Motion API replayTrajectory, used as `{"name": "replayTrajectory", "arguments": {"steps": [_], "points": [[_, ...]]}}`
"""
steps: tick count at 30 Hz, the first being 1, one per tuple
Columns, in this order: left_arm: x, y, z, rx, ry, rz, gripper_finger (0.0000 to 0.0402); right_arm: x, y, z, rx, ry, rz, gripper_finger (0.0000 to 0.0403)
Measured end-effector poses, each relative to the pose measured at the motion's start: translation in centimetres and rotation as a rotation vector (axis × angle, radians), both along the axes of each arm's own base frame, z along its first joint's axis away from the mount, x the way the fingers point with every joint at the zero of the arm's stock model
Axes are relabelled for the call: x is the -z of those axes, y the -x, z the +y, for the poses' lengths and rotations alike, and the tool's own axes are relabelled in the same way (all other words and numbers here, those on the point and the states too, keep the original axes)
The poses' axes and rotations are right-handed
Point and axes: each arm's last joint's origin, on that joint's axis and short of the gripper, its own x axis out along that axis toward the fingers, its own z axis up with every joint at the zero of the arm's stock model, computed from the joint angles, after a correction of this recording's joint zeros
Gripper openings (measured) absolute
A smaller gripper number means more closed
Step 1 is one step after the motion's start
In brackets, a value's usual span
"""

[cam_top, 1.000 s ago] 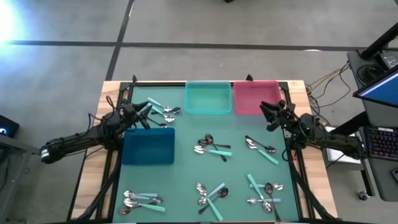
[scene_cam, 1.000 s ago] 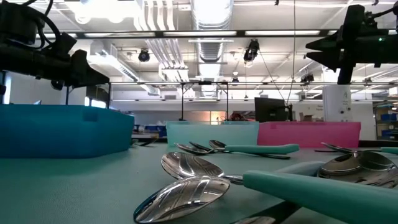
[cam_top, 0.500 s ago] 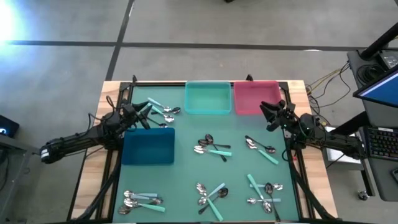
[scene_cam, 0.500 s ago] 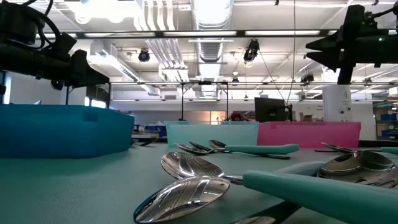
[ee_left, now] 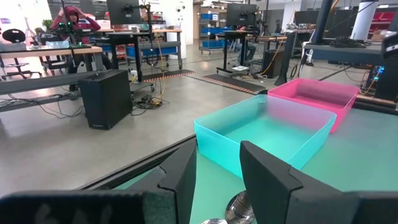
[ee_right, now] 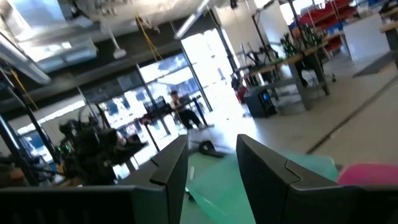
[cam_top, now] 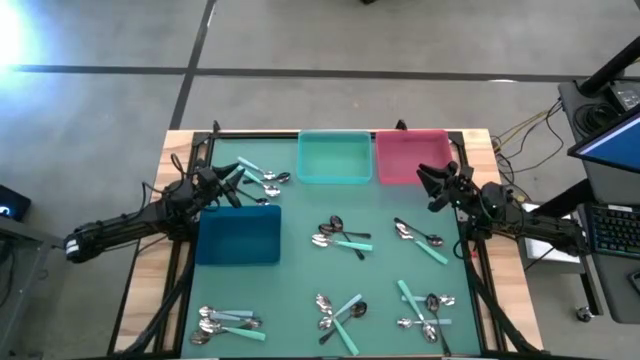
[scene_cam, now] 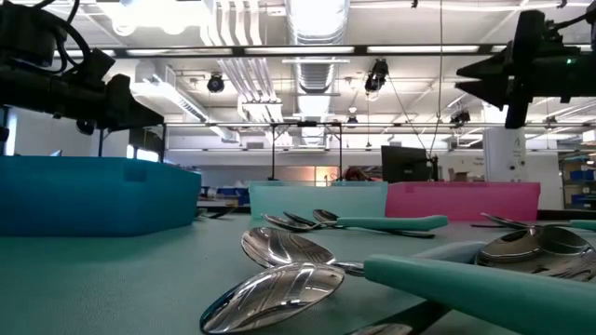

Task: Sort silverware by color (type)
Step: Put the center right green spoon into the red bin

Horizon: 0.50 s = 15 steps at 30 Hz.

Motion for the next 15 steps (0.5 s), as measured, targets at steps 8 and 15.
{"name": "replayTrajectory", "arguments": {"steps": [8, 15], "points": [[0.0, 0.0, 0.0, 0.0, 0.0, 0.0, 0.0109, 1.0, -0.7, -0.2, -0.002, -0.066, 0.092, 0.0128], [0.0, 0.0, 0.0, 0.0, 0.0, 0.0, 0.0109, 1.0, -1.3, -0.4, 0.006, -0.074, 0.11, 0.0128]]}}
